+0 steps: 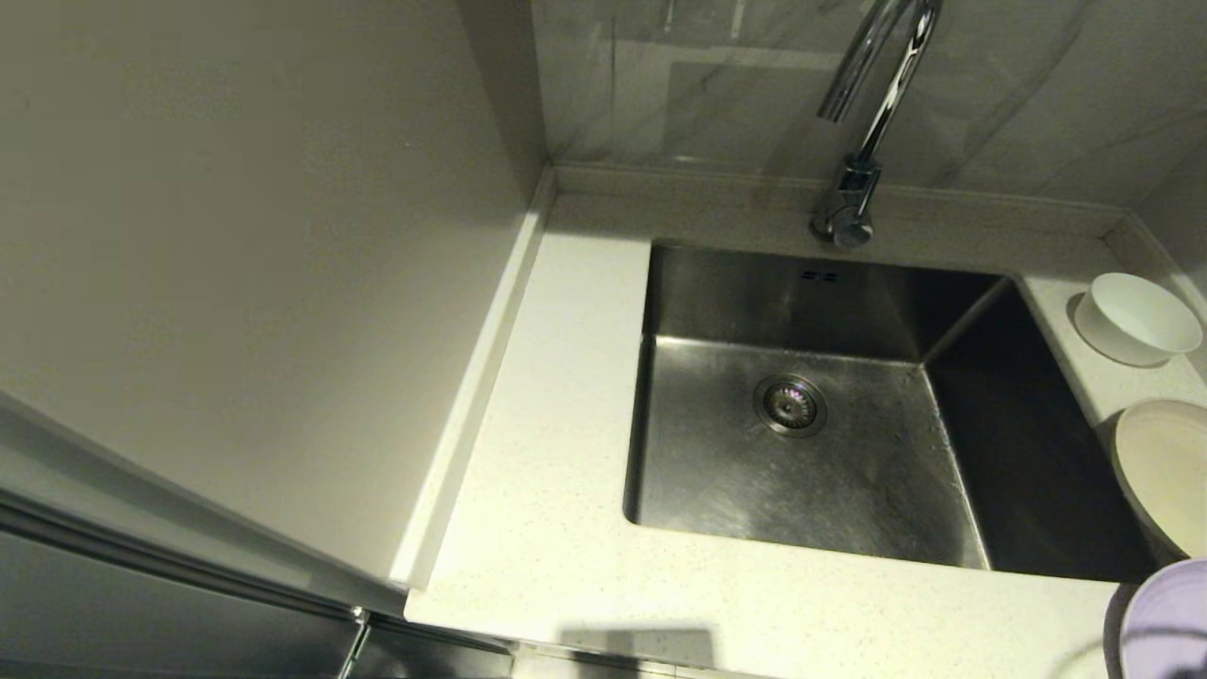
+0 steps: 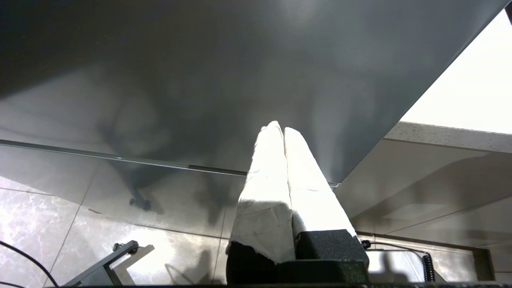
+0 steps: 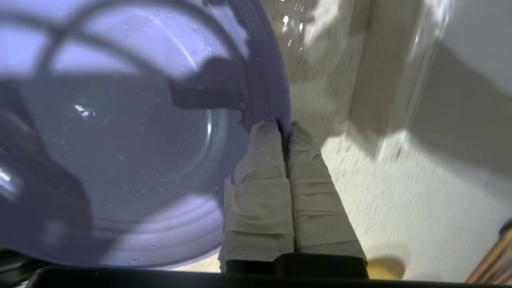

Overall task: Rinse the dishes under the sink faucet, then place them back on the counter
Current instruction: Put a plate back to the table from the sink

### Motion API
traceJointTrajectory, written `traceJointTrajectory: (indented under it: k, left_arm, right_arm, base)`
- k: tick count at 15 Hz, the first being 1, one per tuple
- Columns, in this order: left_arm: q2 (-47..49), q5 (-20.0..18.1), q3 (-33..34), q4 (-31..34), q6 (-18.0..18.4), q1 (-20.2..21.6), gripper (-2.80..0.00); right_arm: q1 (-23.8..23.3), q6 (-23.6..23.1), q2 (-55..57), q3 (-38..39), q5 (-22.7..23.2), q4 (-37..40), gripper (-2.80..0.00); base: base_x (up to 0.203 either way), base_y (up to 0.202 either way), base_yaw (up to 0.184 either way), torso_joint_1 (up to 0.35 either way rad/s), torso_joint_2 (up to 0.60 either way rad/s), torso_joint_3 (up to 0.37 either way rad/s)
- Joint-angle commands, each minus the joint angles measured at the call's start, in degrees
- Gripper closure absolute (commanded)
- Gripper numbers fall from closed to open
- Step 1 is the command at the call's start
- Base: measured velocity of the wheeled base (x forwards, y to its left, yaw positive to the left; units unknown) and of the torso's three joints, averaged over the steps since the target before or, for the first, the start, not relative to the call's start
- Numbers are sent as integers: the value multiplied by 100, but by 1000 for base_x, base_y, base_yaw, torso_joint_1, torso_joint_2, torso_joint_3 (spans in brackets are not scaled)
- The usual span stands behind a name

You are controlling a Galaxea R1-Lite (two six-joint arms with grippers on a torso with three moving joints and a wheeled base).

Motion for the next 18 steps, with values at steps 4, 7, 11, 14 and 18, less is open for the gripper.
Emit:
traceJointTrajectory:
  k: [4,7,11,14,18]
  left_arm:
    - [-18,3,0,-3,2,-3,0]
    - [-18,3,0,-3,-4,0,0]
    - [-18,3,0,-3,-4,0,0]
    - [-18,3,0,-3,-3,0,0]
    - [-18,3,0,-3,-4,0,0]
  right_arm:
    - [416,17,708,-269,21,-368,0]
    - [477,28,851,-370,21,-556,0]
    - [569,245,945,-373,12,-1023,-280]
    - [644,335,945,-470,20,-1039,-280]
    - [688,367,743,-545,450,-1024,-280]
  base:
    - [0,0,0,0,0,0]
    - [0,0,0,0,0,0]
    - [0,0,0,0,0,0]
    - [0,0,0,0,0,0]
    - [0,0,0,0,0,0]
